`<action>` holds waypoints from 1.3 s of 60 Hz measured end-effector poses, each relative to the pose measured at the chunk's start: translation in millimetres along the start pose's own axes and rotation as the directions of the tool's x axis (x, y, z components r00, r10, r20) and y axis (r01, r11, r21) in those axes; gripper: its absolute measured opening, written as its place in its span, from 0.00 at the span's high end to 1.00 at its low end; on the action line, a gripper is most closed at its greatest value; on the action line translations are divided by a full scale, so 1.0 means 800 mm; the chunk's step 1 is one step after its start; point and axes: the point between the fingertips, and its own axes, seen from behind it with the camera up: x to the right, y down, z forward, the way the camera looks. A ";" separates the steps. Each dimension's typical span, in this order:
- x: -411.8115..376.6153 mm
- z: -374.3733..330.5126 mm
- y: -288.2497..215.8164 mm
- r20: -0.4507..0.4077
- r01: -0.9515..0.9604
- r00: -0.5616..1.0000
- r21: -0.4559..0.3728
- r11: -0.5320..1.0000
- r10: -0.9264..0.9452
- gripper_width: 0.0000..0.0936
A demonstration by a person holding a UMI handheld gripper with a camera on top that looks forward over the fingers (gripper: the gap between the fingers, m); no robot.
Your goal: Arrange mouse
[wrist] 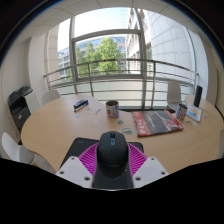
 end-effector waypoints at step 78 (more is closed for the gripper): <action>-0.121 -0.387 0.045 -0.207 0.023 0.978 -0.060 0.998 -0.034 0.09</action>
